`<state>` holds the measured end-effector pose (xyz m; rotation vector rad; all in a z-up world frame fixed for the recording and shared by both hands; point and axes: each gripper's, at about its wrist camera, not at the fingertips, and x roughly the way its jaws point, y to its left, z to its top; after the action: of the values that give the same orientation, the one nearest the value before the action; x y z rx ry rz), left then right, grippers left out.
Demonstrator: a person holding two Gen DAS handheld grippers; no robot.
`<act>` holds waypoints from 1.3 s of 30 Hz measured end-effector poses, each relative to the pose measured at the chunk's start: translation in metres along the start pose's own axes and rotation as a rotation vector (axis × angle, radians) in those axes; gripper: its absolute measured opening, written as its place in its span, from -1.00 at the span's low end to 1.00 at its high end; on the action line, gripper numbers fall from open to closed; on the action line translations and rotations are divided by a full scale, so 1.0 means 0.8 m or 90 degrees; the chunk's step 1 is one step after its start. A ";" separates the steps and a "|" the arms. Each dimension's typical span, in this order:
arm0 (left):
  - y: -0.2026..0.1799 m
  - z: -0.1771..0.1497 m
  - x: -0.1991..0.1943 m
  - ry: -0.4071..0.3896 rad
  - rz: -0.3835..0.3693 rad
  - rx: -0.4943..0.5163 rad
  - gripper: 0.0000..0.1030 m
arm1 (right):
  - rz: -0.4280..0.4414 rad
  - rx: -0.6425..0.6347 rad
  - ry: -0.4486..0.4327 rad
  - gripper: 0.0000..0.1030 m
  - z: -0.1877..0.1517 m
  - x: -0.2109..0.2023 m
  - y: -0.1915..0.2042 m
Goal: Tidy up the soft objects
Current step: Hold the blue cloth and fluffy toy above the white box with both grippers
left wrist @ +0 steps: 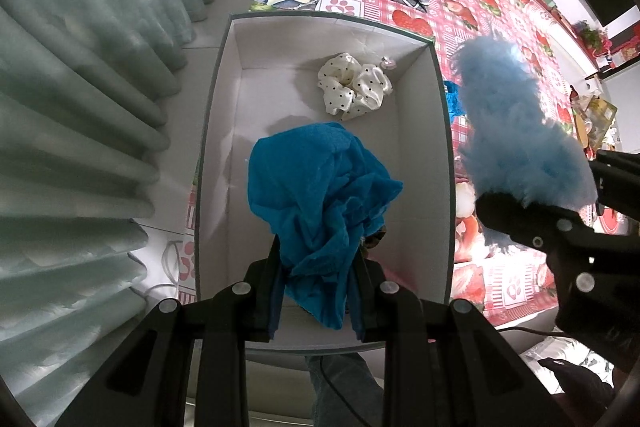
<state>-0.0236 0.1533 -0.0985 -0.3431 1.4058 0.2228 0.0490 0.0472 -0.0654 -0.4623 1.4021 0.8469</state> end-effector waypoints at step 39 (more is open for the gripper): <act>-0.006 0.008 -0.008 -0.011 0.002 0.016 -0.44 | -0.001 0.004 -0.008 -0.42 -0.001 -0.005 -0.003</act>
<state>-0.0168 0.1517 -0.0906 -0.3183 1.3913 0.2099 0.0505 0.0442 -0.0622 -0.4530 1.3919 0.8428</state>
